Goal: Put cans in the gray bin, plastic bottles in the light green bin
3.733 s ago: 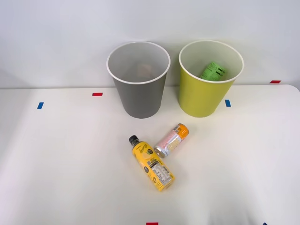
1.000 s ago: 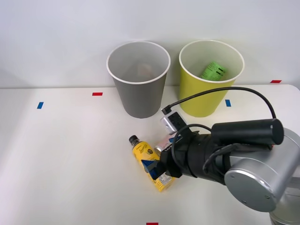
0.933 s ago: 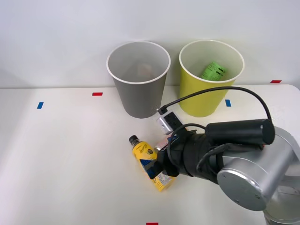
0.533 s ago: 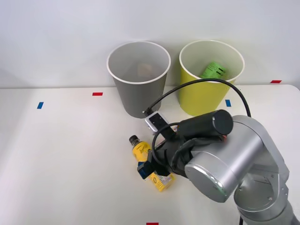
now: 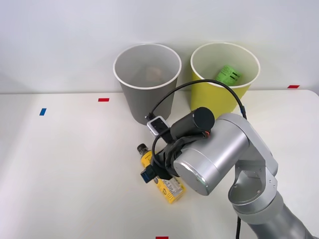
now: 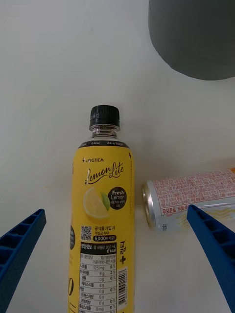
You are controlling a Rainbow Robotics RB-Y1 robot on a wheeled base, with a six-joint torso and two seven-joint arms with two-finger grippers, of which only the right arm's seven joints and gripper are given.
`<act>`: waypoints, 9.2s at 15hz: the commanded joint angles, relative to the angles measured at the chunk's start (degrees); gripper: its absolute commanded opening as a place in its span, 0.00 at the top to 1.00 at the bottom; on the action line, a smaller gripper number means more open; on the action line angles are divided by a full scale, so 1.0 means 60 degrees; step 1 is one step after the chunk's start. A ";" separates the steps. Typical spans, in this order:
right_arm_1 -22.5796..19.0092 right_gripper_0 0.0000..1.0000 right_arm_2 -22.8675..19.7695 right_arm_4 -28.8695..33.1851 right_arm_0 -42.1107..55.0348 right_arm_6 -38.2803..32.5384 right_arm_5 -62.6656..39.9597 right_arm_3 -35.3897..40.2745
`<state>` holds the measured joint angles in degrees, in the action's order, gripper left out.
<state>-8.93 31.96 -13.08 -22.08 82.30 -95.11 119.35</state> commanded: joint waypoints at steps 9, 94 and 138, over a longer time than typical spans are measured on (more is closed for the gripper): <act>0.0492 0.00 0.0416 0.0130 -0.0641 -0.0226 0.0002 -0.1405; 0.0711 1.00 -0.4579 -0.5349 0.0545 0.5311 1.1603 0.0338; -0.2541 0.00 -0.3173 -0.6125 0.6346 0.5473 1.7184 0.1510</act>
<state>-22.88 10.10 -49.62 12.25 115.09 4.10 128.34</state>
